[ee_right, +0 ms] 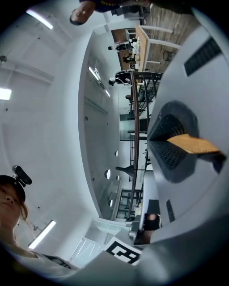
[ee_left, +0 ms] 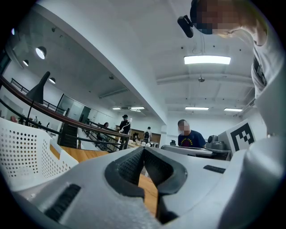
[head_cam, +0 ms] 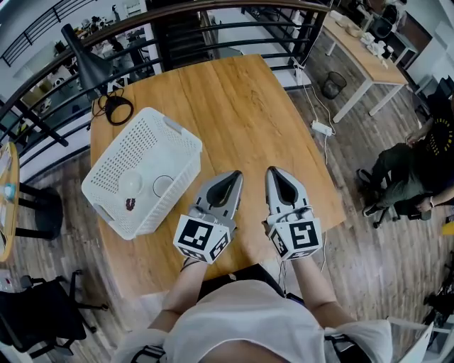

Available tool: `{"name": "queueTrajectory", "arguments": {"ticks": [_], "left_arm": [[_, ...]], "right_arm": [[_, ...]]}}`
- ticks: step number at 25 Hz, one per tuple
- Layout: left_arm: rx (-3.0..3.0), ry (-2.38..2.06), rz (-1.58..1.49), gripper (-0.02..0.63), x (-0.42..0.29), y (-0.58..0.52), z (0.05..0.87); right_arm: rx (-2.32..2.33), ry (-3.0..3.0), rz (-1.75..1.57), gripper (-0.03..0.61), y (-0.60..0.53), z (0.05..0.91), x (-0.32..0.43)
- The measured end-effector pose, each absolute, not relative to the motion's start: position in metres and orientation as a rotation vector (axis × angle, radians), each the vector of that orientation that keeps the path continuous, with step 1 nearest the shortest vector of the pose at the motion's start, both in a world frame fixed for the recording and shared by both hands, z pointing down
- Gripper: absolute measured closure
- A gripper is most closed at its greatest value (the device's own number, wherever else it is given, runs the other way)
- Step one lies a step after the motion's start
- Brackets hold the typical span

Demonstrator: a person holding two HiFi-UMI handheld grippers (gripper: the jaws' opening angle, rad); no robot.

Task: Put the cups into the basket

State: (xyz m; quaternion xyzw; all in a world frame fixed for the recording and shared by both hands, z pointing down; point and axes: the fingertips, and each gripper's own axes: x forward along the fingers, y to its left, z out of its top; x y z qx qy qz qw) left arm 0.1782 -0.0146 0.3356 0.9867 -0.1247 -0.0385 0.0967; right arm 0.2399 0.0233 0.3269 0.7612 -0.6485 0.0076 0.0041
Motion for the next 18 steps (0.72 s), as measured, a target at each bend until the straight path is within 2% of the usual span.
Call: {"name": "queueTrajectory", "arguments": {"ticks": [18], "left_arm": [[2.92,-0.368,-0.113,0.604,0.1859,-0.0139,0.3336]], "right_arm": [[2.357,-2.027,0.005,0.566,0.0245,0.3269,0.2447]]}}
